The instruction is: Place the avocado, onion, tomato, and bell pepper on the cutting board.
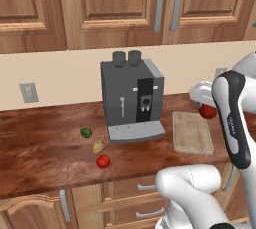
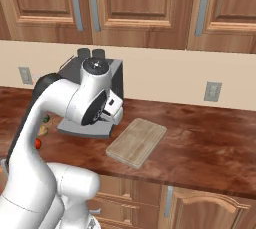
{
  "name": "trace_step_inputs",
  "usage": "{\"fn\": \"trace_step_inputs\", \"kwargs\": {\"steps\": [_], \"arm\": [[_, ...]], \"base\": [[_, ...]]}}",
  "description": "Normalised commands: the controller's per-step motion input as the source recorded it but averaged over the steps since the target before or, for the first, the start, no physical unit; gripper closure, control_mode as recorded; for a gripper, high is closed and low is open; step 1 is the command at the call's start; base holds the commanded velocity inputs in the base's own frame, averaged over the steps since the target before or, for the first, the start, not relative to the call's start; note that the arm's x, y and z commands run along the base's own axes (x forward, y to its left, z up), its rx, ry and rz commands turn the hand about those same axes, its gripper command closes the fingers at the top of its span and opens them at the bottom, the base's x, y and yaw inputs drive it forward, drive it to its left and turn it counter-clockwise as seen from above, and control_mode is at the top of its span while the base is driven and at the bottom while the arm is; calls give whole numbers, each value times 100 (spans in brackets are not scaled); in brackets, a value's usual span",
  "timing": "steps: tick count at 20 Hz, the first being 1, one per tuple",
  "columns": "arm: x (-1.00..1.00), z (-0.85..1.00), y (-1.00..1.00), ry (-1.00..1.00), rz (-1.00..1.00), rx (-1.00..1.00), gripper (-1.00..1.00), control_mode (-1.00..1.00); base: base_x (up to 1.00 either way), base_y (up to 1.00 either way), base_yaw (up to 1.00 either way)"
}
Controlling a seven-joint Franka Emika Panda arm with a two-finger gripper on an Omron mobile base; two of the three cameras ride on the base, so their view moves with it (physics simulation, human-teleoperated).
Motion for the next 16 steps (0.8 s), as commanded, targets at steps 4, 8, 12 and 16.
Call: {"fn": "trace_step_inputs", "kwargs": {"steps": [4,8,12,16], "arm": [[44,0,-36,12,0,0,100,-100],[35,-8,-40,14,2,0,100,-100],[20,-27,-13,11,4,0,100,-100],[12,-38,-8,5,8,0,100,-100]], "base": [[0,0,0],[0,0,0],[0,0,0],[0,0,0]]}}
